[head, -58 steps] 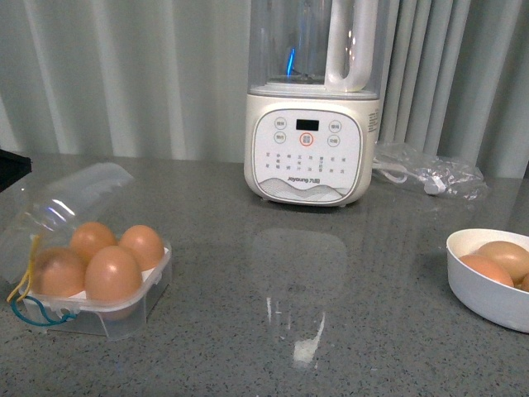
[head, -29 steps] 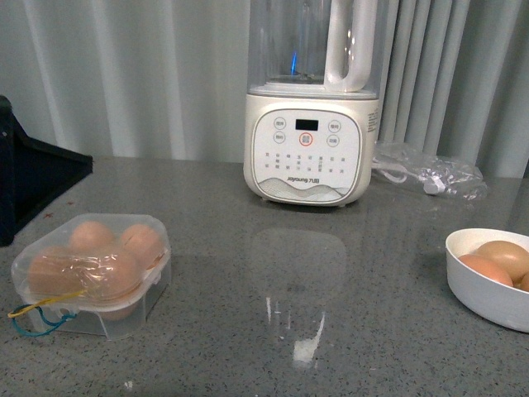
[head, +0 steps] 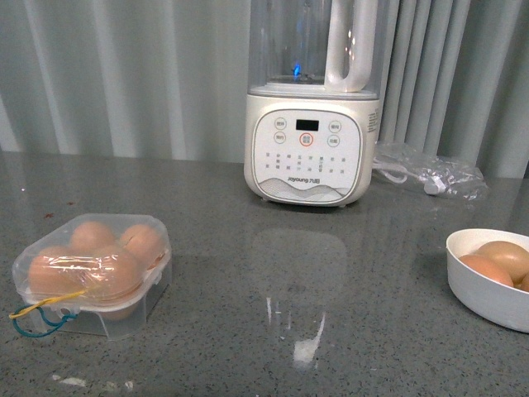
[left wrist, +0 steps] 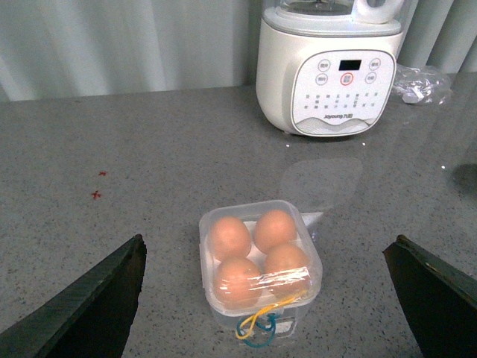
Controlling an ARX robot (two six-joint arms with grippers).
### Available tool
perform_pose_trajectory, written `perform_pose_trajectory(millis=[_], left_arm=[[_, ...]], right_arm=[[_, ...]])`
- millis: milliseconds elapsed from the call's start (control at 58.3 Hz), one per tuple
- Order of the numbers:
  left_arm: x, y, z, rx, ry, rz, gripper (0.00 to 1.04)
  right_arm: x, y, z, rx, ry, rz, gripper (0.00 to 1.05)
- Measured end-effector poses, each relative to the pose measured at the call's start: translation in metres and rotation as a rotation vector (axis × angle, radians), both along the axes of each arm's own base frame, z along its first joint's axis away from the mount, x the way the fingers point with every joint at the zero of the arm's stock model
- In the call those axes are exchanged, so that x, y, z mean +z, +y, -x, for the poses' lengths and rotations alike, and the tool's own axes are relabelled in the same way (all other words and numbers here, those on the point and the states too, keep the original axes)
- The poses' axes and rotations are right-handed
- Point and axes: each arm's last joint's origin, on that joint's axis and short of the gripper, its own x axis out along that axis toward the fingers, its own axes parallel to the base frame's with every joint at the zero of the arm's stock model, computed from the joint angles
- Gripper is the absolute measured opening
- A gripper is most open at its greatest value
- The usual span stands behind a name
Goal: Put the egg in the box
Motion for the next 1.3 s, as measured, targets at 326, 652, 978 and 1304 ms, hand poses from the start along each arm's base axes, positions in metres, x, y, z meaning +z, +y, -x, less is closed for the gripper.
perform_pose_trajectory(millis=[326, 652, 978, 1304], left_arm=[[-0.056, 0.015, 0.024, 0.25, -0.068, 0.064, 0.39], [-0.088, 0.015, 0.041, 0.244, -0.076, 0.074, 0.04], [-0.101, 0.015, 0.05, 0.244, -0.074, 0.073, 0.04], [-0.109, 0.015, 0.056, 0.243, -0.084, 0.074, 0.04]], right_arm=[[0.0, 0.0, 0.0, 0.0, 0.0, 0.0, 0.98], [0.0, 0.0, 0.0, 0.0, 0.0, 0.0, 0.98], [0.0, 0.0, 0.0, 0.0, 0.0, 0.0, 0.98], [0.0, 0.0, 0.0, 0.0, 0.0, 0.0, 0.98]])
